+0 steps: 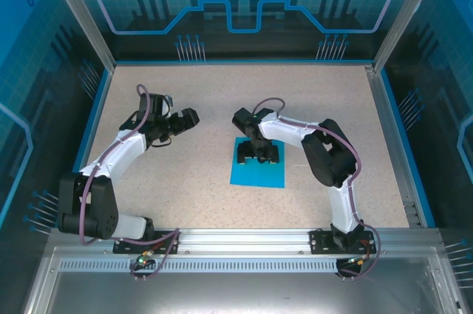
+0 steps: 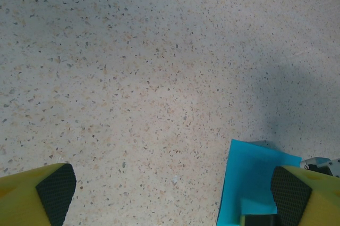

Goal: Fold a paper plane with a square sheet of paper (pick it up from the middle)
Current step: Fold the square sheet of paper in half at the center of the table.

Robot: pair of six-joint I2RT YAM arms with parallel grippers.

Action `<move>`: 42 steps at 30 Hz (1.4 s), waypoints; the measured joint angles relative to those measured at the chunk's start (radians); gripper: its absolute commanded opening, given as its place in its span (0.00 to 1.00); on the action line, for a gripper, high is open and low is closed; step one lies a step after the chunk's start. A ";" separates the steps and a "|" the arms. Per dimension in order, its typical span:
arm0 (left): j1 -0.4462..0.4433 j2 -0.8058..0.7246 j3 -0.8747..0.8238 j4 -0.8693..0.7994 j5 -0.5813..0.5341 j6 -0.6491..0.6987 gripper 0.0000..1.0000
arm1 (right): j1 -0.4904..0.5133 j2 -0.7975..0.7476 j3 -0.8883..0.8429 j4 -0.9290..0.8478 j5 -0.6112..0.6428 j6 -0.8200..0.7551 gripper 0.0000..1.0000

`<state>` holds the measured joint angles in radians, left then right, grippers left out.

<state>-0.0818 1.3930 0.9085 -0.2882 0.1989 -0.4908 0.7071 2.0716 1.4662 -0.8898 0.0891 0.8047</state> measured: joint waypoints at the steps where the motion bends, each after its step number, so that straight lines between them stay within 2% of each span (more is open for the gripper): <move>1: 0.000 0.000 0.000 0.000 0.000 0.000 0.98 | 0.000 0.000 0.000 0.000 0.000 0.003 0.92; 8: 0.000 0.002 0.000 -0.004 0.000 0.000 0.99 | 0.000 -0.014 -0.017 0.016 0.002 0.018 0.85; 17: 0.000 0.010 0.000 -0.013 0.006 -0.006 0.98 | -0.021 -0.084 -0.112 0.113 -0.016 0.038 0.45; 20: -0.001 0.018 0.000 -0.014 0.032 -0.014 0.98 | -0.037 -0.116 -0.158 0.210 -0.083 0.031 0.37; 24: -0.013 0.019 -0.017 0.012 0.091 -0.050 0.97 | -0.050 -0.187 -0.254 0.423 -0.231 0.002 0.27; 27: -0.028 0.022 -0.047 0.052 0.153 -0.084 0.96 | -0.069 -0.245 -0.300 0.571 -0.360 -0.002 0.24; 33: -0.090 0.034 -0.070 0.125 0.226 -0.127 0.93 | -0.143 -0.315 -0.390 0.835 -0.555 0.043 0.26; 37: -0.134 0.036 -0.080 0.187 0.241 -0.153 0.92 | -0.172 -0.307 -0.414 0.864 -0.588 0.050 0.29; 42: -0.178 0.068 -0.081 0.235 0.244 -0.174 0.91 | -0.186 -0.247 -0.405 0.803 -0.554 -0.005 0.34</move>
<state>-0.2600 1.4612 0.8272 -0.0528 0.4427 -0.6647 0.5209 1.8248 1.0611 -0.0872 -0.4644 0.8001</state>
